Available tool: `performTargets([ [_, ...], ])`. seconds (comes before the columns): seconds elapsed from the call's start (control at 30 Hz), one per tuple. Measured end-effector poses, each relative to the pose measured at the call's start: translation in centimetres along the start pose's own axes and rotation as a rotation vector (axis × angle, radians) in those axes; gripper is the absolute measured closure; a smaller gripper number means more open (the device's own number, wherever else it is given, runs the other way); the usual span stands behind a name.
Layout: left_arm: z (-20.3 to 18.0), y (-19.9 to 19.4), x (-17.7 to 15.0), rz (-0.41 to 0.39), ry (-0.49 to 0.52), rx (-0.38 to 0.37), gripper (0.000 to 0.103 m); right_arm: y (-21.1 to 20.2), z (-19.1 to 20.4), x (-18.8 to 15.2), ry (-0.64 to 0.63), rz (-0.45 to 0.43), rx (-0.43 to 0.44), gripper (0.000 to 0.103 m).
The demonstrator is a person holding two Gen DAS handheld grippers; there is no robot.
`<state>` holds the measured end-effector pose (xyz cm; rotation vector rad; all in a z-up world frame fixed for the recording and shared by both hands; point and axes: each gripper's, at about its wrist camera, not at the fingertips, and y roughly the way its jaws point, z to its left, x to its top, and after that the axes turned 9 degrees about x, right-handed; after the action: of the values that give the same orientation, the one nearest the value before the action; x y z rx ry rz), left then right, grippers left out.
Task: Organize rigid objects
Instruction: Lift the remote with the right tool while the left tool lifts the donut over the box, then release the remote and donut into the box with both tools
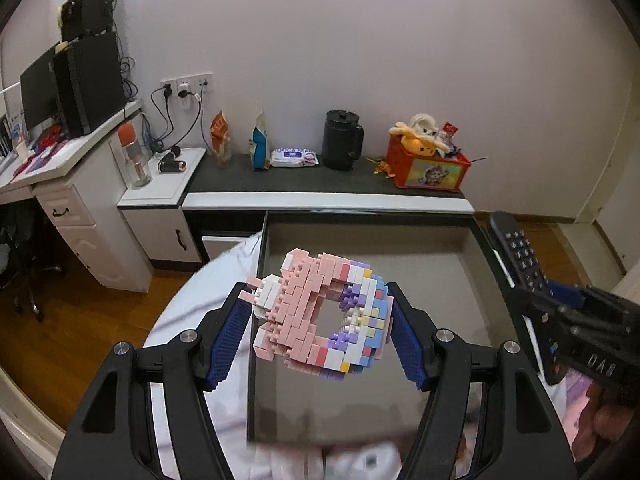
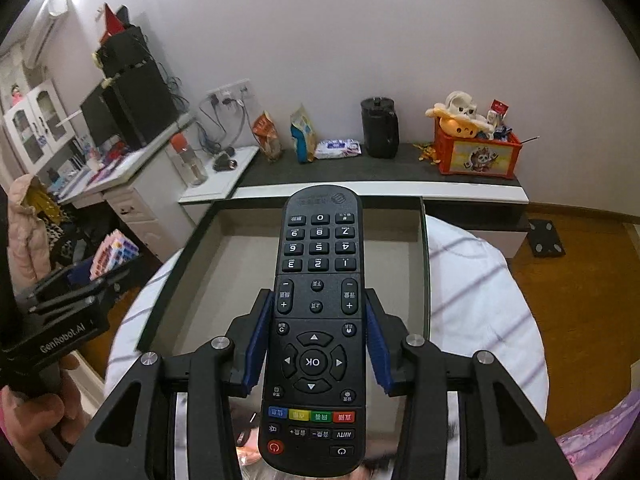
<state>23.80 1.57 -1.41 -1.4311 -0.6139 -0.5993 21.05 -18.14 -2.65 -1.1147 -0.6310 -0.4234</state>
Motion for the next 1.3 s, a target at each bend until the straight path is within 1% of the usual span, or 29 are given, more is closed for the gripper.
performTargets([
  [0.1, -1.0, 3.3, 1.6, 0.036, 0.012, 0.009, 0.035, 2.6, -0.9, 1.3, 0.016, 0.038, 0.007, 0.059],
  [0.23, -2.2, 7.3, 2.7, 0.091, 0.017, 0.018, 0.035, 6.3, -1.7, 2.5, 0.020, 0.099, -0.005, 0.059],
  [0.37, -3.1, 10.3, 2.8, 0.155, 0.025, 0.018, 0.035, 9.3, -2.5, 2.8, 0.027, 0.165, -0.032, 0.059],
  [0.47, -3.8, 11.9, 2.5, 0.192, 0.044, 0.044, 0.034, 10.9, -2.7, 2.7, 0.021, 0.204, -0.062, 0.058],
  [0.5, -3.8, 12.3, 2.4, 0.203, 0.043, 0.051, 0.032, 11.4, -2.8, 2.5, 0.020, 0.221, -0.072, 0.058],
  [0.57, -3.7, 12.8, 2.4, 0.216, 0.034, 0.057, 0.021, 11.7, -3.0, 2.6, 0.023, 0.232, -0.077, 0.058],
  [0.6, -3.7, 12.9, 2.4, 0.217, 0.036, 0.063, 0.011, 11.8, -3.1, 2.7, 0.022, 0.236, -0.085, 0.056],
  [0.63, -3.5, 12.9, 2.4, 0.216, 0.039, 0.071, 0.007, 11.9, -3.2, 2.8, 0.021, 0.237, -0.093, 0.051],
  [0.67, -3.4, 12.8, 2.4, 0.215, 0.039, 0.063, 0.007, 11.9, -3.2, 2.8, 0.022, 0.237, -0.095, 0.033],
  [0.7, -3.2, 12.6, 2.4, 0.217, 0.036, 0.053, 0.006, 11.9, -3.1, 2.8, 0.023, 0.236, -0.092, 0.022],
  [0.77, -2.9, 11.7, 2.3, 0.214, 0.025, 0.036, 0.006, 11.6, -3.0, 2.9, 0.018, 0.225, -0.086, 0.022],
  [0.83, -2.5, 10.6, 2.4, 0.192, 0.012, 0.027, 0.005, 11.3, -3.1, 3.0, 0.036, 0.221, -0.066, 0.021],
  [0.93, -1.6, 7.6, 2.2, 0.135, -0.009, 0.035, 0.001, 9.5, -3.0, 2.9, 0.059, 0.179, -0.026, 0.009],
  [0.97, -1.2, 6.3, 2.1, 0.114, -0.015, 0.033, 0.001, 9.2, -2.8, 2.9, 0.058, 0.169, -0.026, 0.000],
  [1.03, -0.5, 3.8, 1.7, 0.079, -0.023, 0.041, 0.000, 7.6, -2.3, 2.7, 0.049, 0.138, -0.031, 0.000],
  [1.1, 0.2, 1.5, 1.2, 0.050, -0.024, 0.066, 0.000, 5.5, -1.7, 2.5, 0.059, 0.104, -0.012, 0.000],
  [1.17, 0.9, -0.9, 0.3, 0.030, -0.026, 0.098, 0.000, 3.9, -1.2, 2.2, 0.063, 0.076, -0.004, 0.000],
  [1.23, 1.7, -2.5, -0.3, 0.017, -0.033, 0.119, 0.000, 1.9, -0.1, 1.7, 0.047, 0.045, -0.011, 0.000],
  [1.3, 2.4, -4.8, -1.5, -0.007, -0.042, 0.125, 0.000, -0.3, 0.9, 0.9, 0.038, 0.011, -0.012, 0.000],
])
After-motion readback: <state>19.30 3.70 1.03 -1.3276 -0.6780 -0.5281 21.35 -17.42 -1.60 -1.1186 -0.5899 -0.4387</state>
